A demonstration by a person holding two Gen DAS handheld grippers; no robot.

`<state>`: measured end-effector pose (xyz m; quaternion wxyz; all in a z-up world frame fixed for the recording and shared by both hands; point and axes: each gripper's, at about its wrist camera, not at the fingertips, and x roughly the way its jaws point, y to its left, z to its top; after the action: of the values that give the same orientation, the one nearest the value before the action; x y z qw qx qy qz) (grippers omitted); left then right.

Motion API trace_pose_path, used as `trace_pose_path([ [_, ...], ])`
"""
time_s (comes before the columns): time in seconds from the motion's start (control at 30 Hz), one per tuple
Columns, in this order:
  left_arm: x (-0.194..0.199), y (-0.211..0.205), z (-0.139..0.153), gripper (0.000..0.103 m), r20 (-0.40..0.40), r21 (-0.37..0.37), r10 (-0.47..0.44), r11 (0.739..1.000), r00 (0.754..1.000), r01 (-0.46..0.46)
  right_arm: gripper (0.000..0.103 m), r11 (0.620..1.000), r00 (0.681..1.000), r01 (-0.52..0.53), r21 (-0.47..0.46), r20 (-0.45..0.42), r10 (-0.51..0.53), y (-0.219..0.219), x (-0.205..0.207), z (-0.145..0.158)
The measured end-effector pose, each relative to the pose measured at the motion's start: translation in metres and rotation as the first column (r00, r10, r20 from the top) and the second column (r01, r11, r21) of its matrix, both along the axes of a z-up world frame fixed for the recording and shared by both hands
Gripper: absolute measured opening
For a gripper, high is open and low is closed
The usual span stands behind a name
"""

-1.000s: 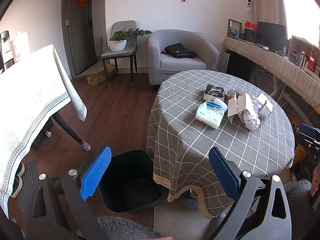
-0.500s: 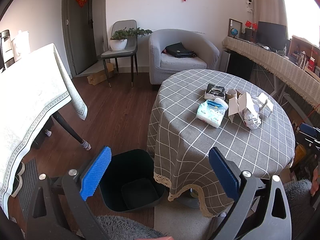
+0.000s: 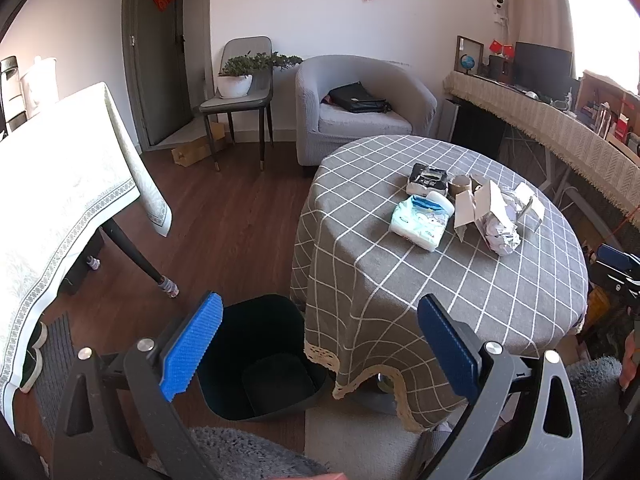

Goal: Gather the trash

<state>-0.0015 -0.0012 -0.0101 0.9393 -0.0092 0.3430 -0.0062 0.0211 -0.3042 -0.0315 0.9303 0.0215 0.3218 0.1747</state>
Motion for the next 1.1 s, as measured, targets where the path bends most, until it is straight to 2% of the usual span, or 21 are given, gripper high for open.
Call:
trace_pose_path([
  [0.13,0.004,-0.002,0.001,0.099,-0.007,-0.007,-0.023,1.0,1.0,0.023,0.1,1.0,0.999,-0.017,0.005,-0.029,0.017,-0.002,0.001,0.003],
  [0.27,0.01,-0.003,0.007,0.099,0.01,-0.024,-0.049,0.998,0.999,0.05,0.1,1.0,1.0,-0.003,0.026,-0.021,0.003,-0.01,-0.001,0.014],
  [0.4,0.02,-0.007,0.009,0.099,0.001,-0.04,-0.117,0.992,0.993,0.117,0.1,0.999,1.0,0.0,-0.051,0.017,0.0,-0.007,-0.003,0.03],
  [0.5,0.025,-0.011,0.011,0.099,0.03,-0.035,-0.152,0.988,0.988,0.153,0.1,0.998,1.0,-0.009,-0.063,0.023,0.01,-0.006,-0.001,0.038],
  [0.67,0.046,-0.033,0.006,0.099,0.041,-0.003,-0.285,0.959,0.958,0.285,0.1,0.994,0.999,-0.028,-0.103,0.024,0.031,-0.001,0.014,0.046],
  [0.87,0.08,-0.049,-0.006,0.096,0.025,0.016,-0.399,0.917,0.917,0.398,0.1,0.98,0.994,-0.111,-0.163,0.0,0.112,0.008,0.041,0.046],
  [1.1,0.12,-0.059,-0.033,0.096,-0.023,0.003,-0.451,0.892,0.892,0.451,0.1,0.975,0.989,-0.142,-0.173,-0.055,0.135,-0.011,0.079,0.029],
])
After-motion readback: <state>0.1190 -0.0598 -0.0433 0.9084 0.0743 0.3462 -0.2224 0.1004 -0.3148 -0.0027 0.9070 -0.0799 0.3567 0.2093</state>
